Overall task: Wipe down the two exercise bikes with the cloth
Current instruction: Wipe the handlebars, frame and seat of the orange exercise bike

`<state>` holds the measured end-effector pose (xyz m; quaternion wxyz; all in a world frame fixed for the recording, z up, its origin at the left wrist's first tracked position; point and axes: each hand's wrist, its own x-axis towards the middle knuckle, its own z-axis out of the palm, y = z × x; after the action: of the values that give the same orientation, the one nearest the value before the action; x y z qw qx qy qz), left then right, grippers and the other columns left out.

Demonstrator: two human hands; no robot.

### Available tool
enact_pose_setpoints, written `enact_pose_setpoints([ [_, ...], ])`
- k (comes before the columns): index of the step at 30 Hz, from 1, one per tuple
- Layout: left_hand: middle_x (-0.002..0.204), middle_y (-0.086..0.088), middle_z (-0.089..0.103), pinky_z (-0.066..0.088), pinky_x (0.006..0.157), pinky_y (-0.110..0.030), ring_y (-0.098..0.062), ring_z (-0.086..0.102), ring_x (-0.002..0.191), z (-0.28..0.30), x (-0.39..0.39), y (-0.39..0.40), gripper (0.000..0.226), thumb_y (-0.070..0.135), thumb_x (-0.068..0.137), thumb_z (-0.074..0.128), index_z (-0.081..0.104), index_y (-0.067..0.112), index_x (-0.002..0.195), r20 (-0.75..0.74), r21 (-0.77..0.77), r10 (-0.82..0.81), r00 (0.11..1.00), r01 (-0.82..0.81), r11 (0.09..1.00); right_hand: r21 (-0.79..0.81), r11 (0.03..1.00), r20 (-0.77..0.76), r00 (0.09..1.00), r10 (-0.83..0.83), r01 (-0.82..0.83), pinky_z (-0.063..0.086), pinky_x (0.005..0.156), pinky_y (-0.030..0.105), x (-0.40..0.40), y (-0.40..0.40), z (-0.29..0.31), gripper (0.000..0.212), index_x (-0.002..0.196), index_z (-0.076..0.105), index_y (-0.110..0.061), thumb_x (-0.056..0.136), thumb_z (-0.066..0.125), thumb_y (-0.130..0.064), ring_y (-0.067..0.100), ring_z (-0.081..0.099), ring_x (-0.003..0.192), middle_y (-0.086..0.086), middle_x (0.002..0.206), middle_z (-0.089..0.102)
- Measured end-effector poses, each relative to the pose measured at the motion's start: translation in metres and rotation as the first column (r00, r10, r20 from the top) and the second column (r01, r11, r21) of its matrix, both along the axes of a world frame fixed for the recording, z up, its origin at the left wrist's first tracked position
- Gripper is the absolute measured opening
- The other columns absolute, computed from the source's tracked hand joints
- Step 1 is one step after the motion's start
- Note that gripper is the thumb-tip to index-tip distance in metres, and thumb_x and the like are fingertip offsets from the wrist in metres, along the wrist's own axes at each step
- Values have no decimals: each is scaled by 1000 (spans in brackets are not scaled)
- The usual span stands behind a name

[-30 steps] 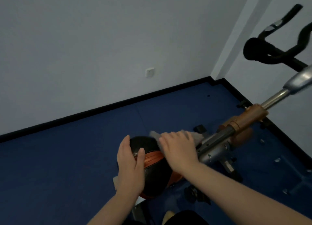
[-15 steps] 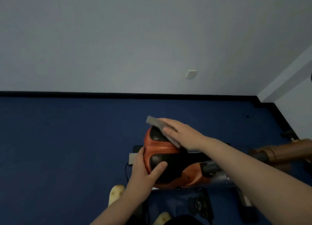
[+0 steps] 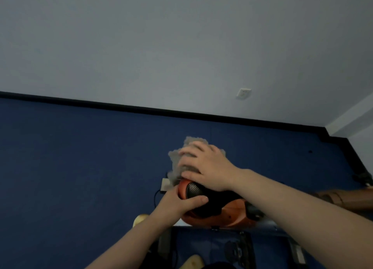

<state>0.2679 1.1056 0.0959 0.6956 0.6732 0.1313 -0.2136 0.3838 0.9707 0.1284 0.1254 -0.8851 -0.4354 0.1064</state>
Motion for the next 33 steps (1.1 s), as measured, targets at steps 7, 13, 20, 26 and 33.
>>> enact_pose_setpoints([
  [7, 92, 9, 76, 50, 60, -12, -2, 71, 81, 11, 8, 11, 35, 20, 73, 85, 70, 27, 104, -68, -20, -189, 980, 188, 982, -78, 928, -349, 862, -367, 364, 44, 91, 38, 39, 13, 6, 43, 109, 62, -34, 95, 34, -63, 19, 55, 113, -6, 116, 61],
  [13, 91, 9, 76, 49, 60, -12, -1, 70, 78, 6, 9, 10, 35, 18, 75, 82, 69, 25, 106, -65, -55, -195, 979, 192, 980, 46, 971, -361, 910, -204, 236, 43, 95, 41, 27, -1, 6, 42, 121, 58, -38, 96, 34, -62, 13, 48, 120, -12, 128, 55],
  [20, 109, 4, 73, 55, 80, -21, -9, 69, 99, 2, 12, 10, 72, 16, 66, 89, 55, 26, 128, 11, -64, -177, 984, 177, 982, 47, 881, 97, 876, -472, 470, 50, 83, 43, -31, -11, -7, 50, 137, 35, -38, 97, 12, -57, 23, 54, 111, -6, 136, 49],
  [26, 138, 25, 34, 49, 103, -36, -8, 54, 124, -2, 17, 15, 148, 38, 45, 98, -11, 58, 144, 152, 113, -171, 973, 155, 981, -480, 670, 76, 788, -611, 566, 49, 76, 38, -11, -83, 4, 18, 114, 43, -20, 100, 33, -25, 25, 57, 98, 5, 118, 58],
  [33, 144, 14, 41, 50, 101, -39, -8, 56, 121, -8, 20, 16, 140, 41, 46, 97, -2, 64, 141, 218, 160, -206, 954, 174, 972, -18, 748, -34, 747, -663, 663, 41, 84, 44, -16, 15, 2, 43, 132, 41, -29, 102, 16, -47, 31, 56, 112, 3, 129, 55],
])
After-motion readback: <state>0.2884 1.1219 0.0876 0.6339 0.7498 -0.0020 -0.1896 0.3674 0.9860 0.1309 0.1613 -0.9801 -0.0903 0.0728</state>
